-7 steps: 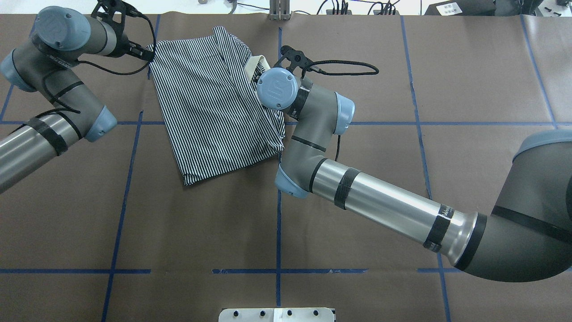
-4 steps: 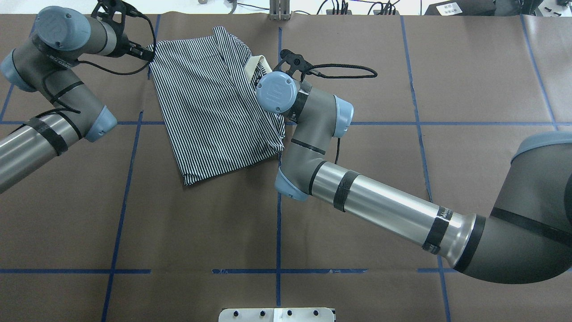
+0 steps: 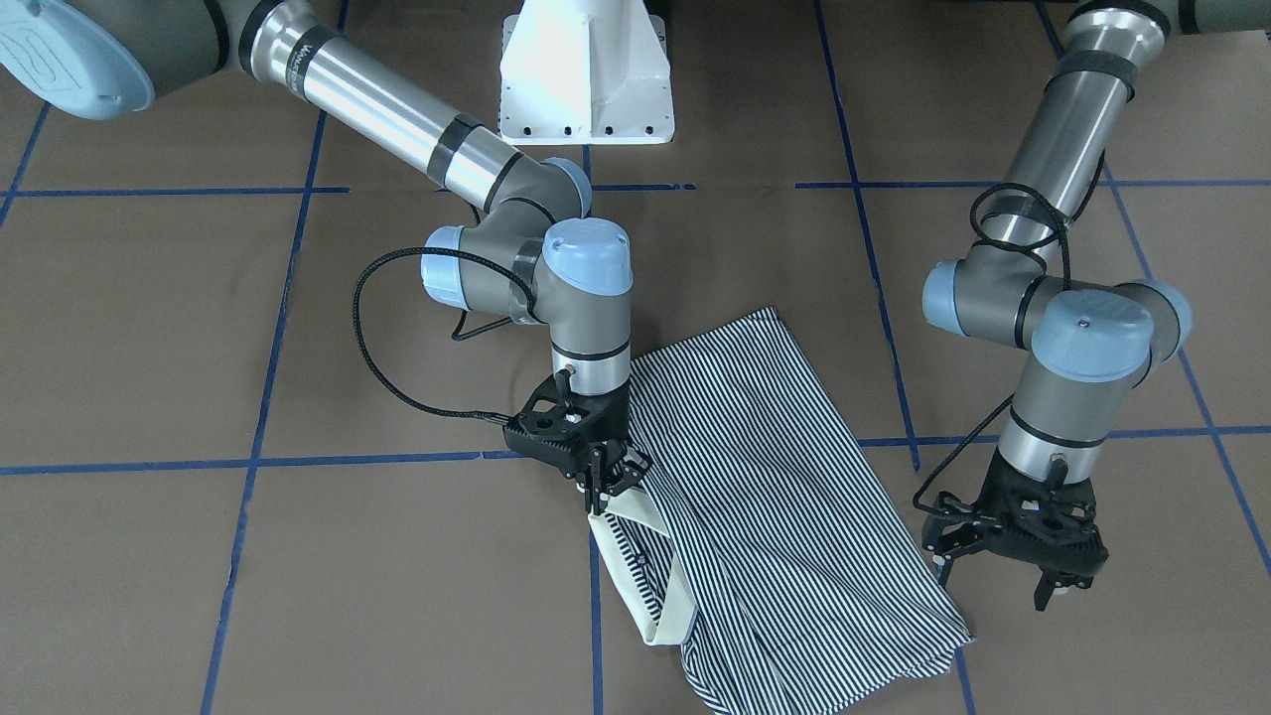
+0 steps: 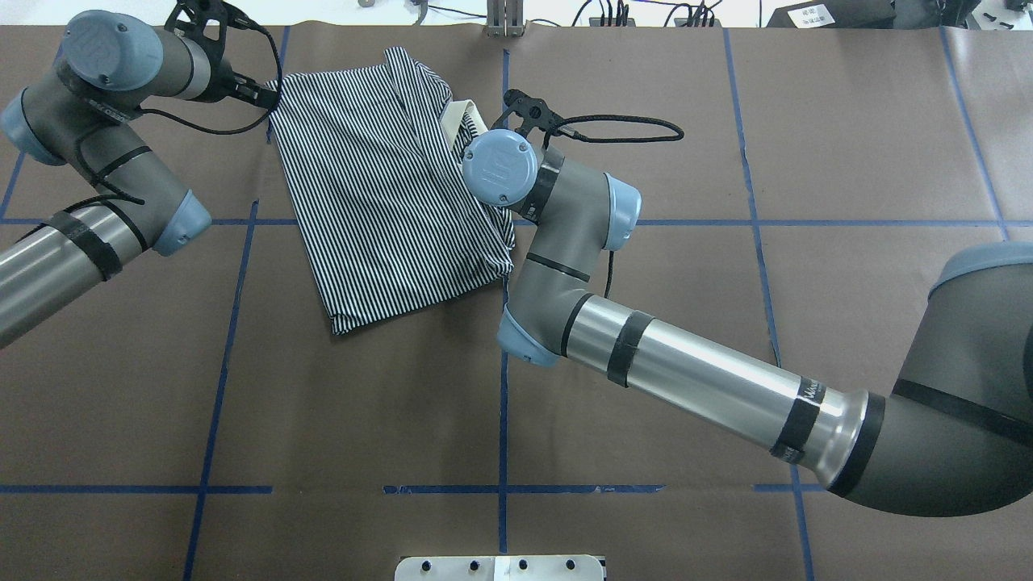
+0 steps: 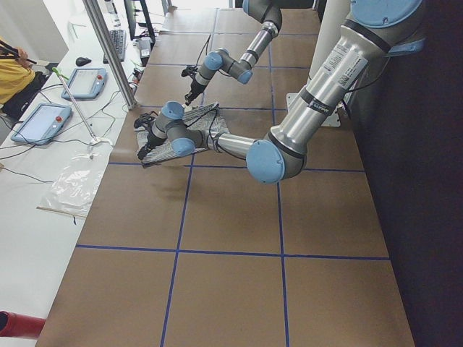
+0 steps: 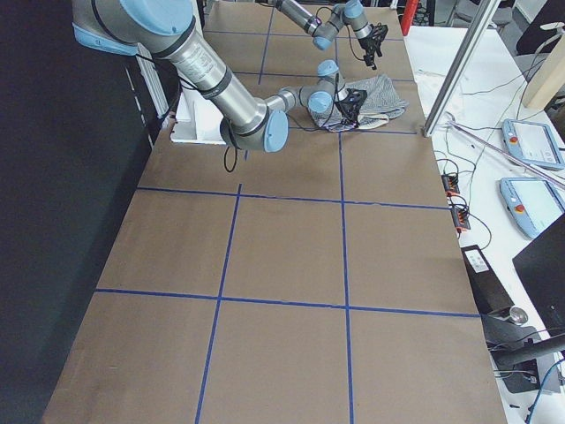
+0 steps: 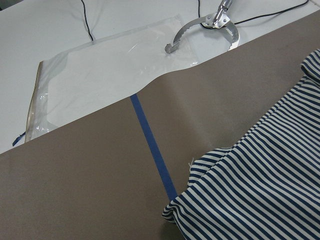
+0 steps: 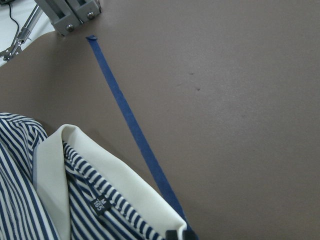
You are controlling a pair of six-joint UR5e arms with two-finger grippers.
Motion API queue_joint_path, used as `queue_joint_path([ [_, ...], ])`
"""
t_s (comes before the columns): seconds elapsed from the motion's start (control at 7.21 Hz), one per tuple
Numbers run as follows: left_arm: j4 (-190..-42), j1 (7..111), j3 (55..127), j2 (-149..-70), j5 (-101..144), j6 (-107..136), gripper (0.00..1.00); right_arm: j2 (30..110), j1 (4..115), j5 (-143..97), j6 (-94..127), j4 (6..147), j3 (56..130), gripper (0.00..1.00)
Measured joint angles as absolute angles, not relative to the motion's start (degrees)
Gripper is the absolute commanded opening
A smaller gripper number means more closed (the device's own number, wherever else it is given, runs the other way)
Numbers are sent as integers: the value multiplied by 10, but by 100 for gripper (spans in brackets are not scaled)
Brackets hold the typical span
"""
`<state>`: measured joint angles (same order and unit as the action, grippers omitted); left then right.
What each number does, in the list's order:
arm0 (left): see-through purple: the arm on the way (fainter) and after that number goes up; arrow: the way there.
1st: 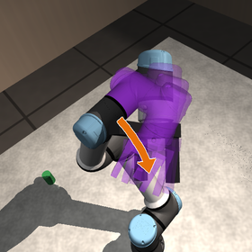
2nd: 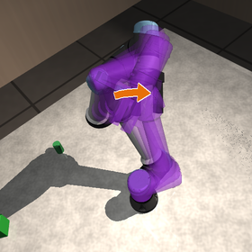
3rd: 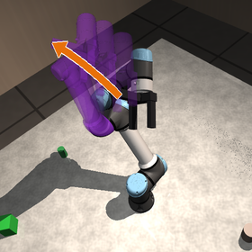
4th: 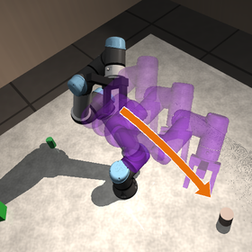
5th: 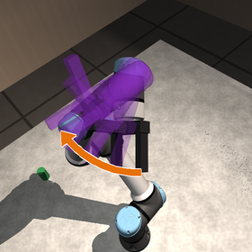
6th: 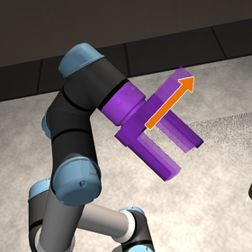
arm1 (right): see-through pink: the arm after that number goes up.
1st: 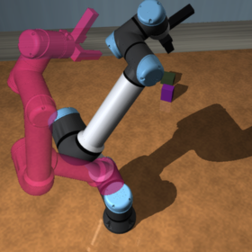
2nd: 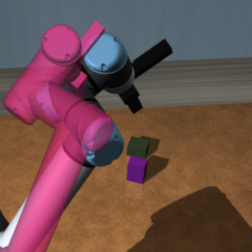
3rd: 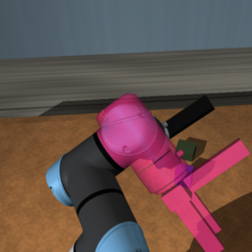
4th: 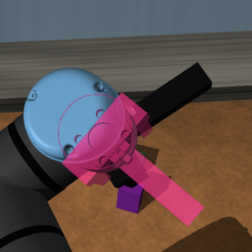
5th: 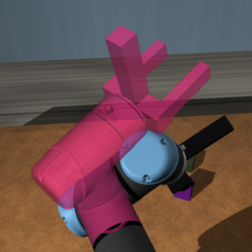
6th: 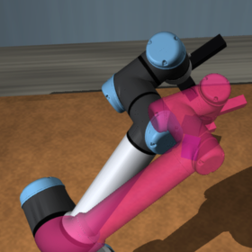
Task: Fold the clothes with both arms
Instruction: 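Move the right gripper to the shirt's collar edge nearest it, then drag the shirt with the right gripper toward the robot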
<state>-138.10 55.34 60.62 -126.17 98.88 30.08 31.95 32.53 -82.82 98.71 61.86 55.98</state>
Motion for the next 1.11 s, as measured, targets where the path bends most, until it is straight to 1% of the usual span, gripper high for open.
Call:
queue_joint_path([
  [0.28,-1381,553,625,-1252,989,303,100,405,319,-831,984,664,692,0],
  [0.55,-1381,550,635,-1248,990,306,100,510,290,-813,985,681,817,0],
  [0.83,-1381,544,638,-1248,990,310,100,596,249,-774,984,682,907,0],
  [1.11,-1382,541,644,-1244,989,316,100,655,231,-765,975,681,956,0],
])
